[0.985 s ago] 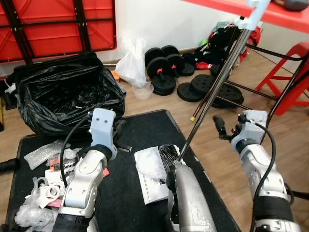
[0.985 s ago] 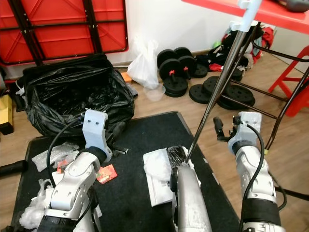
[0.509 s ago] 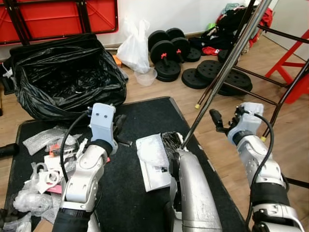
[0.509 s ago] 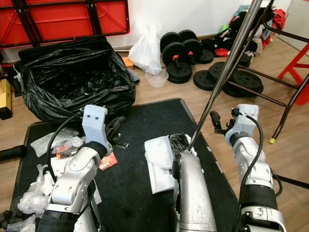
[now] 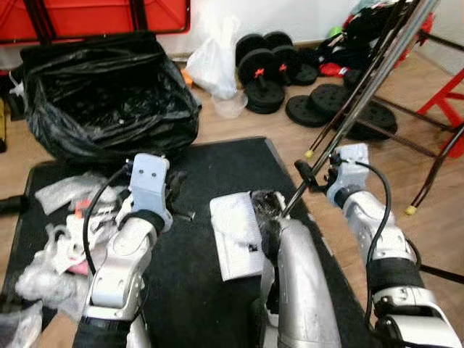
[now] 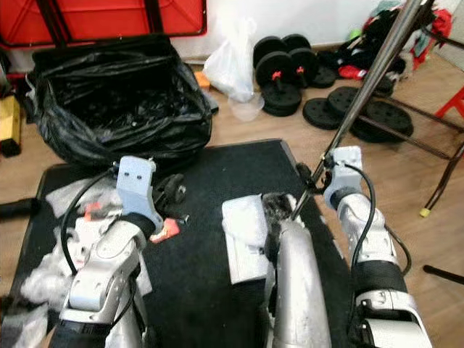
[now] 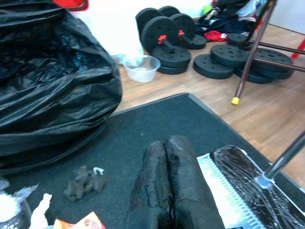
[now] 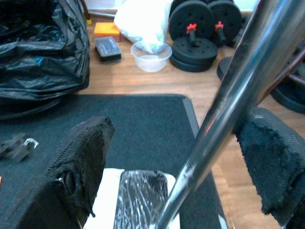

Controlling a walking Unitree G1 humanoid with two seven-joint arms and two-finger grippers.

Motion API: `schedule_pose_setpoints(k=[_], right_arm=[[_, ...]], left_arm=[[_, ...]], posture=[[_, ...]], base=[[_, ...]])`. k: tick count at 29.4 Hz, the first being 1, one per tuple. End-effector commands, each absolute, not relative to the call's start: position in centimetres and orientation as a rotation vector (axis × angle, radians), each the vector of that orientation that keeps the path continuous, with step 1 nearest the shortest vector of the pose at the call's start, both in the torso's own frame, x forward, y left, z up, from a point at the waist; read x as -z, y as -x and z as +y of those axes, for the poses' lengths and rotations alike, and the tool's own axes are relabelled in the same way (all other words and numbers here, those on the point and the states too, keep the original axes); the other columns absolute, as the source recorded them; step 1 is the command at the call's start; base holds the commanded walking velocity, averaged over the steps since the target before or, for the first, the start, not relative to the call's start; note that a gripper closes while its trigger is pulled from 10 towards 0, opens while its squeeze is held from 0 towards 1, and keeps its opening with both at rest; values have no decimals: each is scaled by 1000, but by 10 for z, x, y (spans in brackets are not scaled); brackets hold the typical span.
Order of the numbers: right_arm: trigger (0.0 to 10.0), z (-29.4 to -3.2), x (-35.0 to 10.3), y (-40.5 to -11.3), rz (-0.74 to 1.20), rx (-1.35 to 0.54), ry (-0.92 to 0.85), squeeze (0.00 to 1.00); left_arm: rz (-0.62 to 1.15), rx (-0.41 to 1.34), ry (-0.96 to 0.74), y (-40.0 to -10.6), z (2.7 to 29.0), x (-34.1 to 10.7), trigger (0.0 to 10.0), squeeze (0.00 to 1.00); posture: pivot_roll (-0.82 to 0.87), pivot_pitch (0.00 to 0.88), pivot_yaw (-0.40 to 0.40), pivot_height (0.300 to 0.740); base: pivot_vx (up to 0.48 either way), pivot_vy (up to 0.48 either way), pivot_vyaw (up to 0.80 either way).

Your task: Sweep floor

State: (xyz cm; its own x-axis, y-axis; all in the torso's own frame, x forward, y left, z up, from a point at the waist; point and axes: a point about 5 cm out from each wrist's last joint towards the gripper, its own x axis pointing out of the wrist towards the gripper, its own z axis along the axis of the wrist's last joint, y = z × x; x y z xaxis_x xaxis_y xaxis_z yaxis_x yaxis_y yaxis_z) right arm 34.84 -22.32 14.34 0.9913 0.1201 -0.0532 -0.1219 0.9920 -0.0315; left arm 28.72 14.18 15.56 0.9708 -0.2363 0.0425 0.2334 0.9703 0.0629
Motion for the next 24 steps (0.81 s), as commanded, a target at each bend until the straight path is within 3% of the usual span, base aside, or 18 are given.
schedule_pose_setpoints(k=[1, 24], right_arm=[[10000, -221, -144, -349, 35, -137, 30, 0], [10000, -245, -130, -346, -18, -21, 50, 0]], left_arm=[[-23, 276, -50, -284, 139, -152, 10000, 0], [-12, 269, -52, -280, 140, -154, 10000, 0]], posture=[[-119, 187, -106, 300], [-99, 209, -113, 300]], base=[[0, 0, 0], [0, 0, 0]])
